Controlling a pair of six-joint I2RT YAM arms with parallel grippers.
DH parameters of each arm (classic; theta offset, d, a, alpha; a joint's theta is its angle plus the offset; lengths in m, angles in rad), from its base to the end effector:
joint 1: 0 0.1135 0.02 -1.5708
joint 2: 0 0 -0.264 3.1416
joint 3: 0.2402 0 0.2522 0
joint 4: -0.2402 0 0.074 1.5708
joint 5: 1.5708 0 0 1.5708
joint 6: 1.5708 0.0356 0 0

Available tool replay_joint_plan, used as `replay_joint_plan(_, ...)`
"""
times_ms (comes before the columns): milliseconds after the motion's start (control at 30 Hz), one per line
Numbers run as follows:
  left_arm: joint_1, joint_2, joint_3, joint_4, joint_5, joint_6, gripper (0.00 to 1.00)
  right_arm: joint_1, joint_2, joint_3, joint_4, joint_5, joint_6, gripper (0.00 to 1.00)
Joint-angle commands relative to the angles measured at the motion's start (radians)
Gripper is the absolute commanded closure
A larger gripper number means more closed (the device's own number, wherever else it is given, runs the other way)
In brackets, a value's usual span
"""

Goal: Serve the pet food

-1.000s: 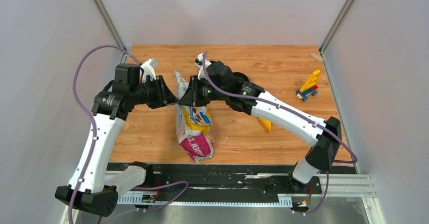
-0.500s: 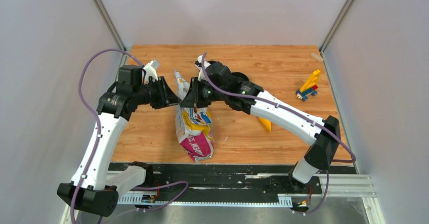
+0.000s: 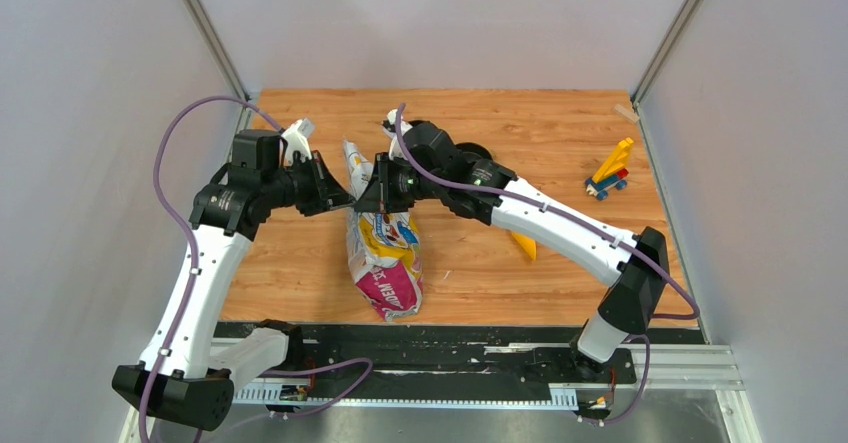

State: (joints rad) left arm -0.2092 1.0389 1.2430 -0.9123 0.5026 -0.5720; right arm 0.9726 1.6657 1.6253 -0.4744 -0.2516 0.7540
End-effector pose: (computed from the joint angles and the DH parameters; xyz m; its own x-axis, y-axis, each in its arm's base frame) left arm 0.1859 -0.0570 0.3810 -0.8273 -0.3093 -0.4690 0.1095 0.7300 -0.6746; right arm 0.2104 0.3245 0.3730 -0.8335 -0.0458 -0.5506 -0.4825 0.5456 0.6852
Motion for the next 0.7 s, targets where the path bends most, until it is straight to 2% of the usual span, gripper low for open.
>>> replay_joint_plan(0, -0.001, -0.01, 0.029, -0.022, -0.012, 0.049, 1.0, 0.0, -0.031, 0.019, 0.007, 0.07, 0.004, 1.0)
replay_joint_plan(367, -0.001, -0.01, 0.087, -0.092, -0.058, 0.116, 1.0, 0.0, -0.06, 0.008, -0.039, 0.234, 0.012, 1.0)
replay_joint_plan(667, -0.001, -0.009, 0.098, -0.12, -0.069, 0.135, 1.0, 0.0, -0.071, 0.026, -0.05, 0.272, -0.008, 1.0)
